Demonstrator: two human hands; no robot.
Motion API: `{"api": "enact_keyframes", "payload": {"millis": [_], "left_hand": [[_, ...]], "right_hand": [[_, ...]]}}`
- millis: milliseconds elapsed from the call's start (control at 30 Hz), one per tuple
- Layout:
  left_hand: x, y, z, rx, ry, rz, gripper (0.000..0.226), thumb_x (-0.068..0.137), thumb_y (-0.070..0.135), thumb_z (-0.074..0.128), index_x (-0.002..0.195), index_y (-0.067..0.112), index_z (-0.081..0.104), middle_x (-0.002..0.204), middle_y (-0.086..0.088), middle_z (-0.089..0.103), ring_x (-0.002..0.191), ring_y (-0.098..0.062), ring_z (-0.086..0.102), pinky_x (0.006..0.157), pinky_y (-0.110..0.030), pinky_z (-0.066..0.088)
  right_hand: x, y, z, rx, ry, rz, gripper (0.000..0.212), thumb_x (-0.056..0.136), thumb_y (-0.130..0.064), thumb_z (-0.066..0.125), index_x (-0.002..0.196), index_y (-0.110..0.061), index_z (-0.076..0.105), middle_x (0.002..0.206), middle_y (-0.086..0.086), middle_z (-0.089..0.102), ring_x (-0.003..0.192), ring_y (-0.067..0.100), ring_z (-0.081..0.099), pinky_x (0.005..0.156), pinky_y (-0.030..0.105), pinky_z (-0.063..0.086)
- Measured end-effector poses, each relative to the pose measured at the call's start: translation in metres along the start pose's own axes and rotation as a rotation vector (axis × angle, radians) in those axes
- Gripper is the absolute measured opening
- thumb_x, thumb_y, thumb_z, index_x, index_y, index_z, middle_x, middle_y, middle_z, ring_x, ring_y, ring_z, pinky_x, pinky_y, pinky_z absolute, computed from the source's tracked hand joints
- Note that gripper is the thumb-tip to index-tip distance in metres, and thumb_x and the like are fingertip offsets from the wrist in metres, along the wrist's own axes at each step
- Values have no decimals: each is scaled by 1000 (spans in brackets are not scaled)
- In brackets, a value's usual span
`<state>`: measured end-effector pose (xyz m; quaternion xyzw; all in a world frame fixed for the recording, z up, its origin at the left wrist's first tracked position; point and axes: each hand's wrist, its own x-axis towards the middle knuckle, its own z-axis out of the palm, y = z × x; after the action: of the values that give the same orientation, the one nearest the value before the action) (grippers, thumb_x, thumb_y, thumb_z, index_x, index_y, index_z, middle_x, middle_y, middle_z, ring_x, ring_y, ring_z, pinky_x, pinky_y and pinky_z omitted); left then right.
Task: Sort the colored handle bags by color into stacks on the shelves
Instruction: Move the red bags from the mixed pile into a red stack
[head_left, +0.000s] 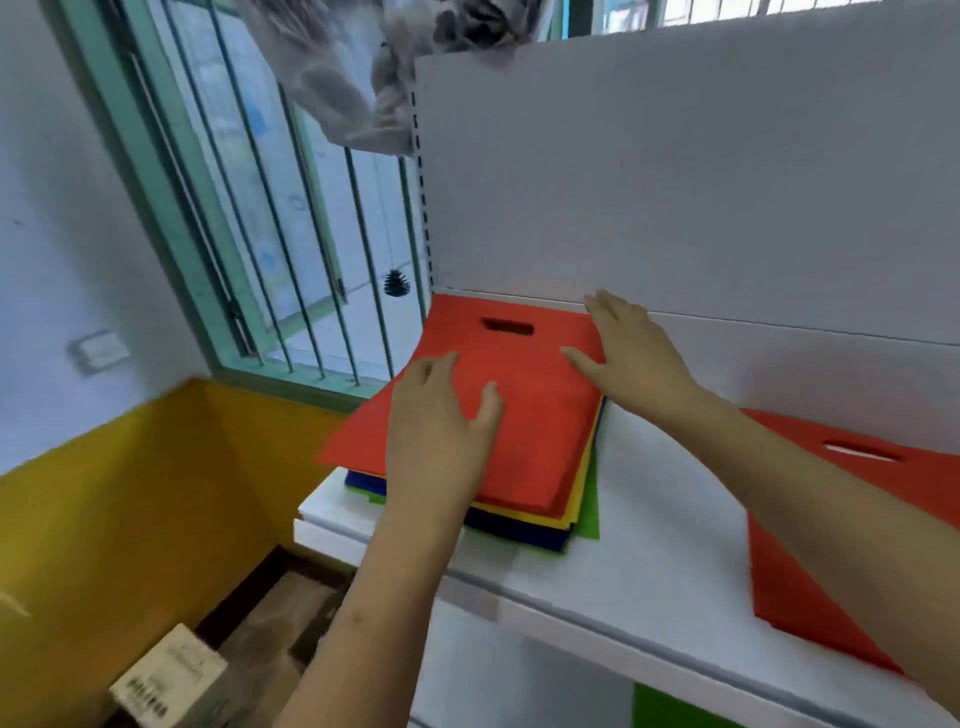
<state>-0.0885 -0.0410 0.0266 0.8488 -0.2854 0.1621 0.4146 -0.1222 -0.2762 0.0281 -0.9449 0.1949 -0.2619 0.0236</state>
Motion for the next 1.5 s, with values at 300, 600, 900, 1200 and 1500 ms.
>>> {"api": "enact_keyframes", "payload": {"millis": [300, 600, 900, 1200, 1500], "left_hand": [[2, -86, -1, 505, -228, -341, 77, 100, 59, 25, 153, 3, 23, 162, -10, 16, 151, -25, 7, 120, -50, 7], [-3, -70, 8, 261, -88, -99, 43, 105, 26, 35, 142, 10, 47, 157, -6, 33, 148, -23, 21, 124, -42, 4], [-10, 23, 17, -513, -31, 52, 52, 101, 27, 46, 150, 37, 34, 157, 7, 32, 143, -1, 27, 118, -27, 25], [-77, 104, 103, -467, -295, 244, 60, 88, 39, 56, 146, 38, 40, 149, -4, 33, 136, -16, 32, 110, -23, 26], [-148, 113, 159, 123, -832, 365, 97, 82, 74, 48, 156, 32, 0, 161, -10, -4, 146, -31, 4, 118, -46, 11]], "right_hand": [[11, -20, 54, -328, -66, -35, 67, 91, -44, 56, 141, -2, 43, 149, 15, 40, 140, 34, 31, 108, 49, 33], [2, -18, 51, -389, -3, -172, 32, 91, -24, 63, 123, -22, 66, 149, 17, 41, 140, 39, 32, 113, 53, 27], [-37, 46, -40, -61, 55, 122, 37, 103, -26, 38, 136, -29, 53, 150, 13, 40, 125, 34, 53, 95, 42, 44], [-132, 184, -106, -50, -15, 345, 26, 96, -12, 56, 119, -5, 66, 118, 15, 66, 113, 33, 58, 92, 32, 35], [-220, 262, -69, -70, -452, 717, 63, 98, -44, 49, 153, -23, 25, 161, 17, 2, 149, 30, 12, 119, 35, 12]]}}
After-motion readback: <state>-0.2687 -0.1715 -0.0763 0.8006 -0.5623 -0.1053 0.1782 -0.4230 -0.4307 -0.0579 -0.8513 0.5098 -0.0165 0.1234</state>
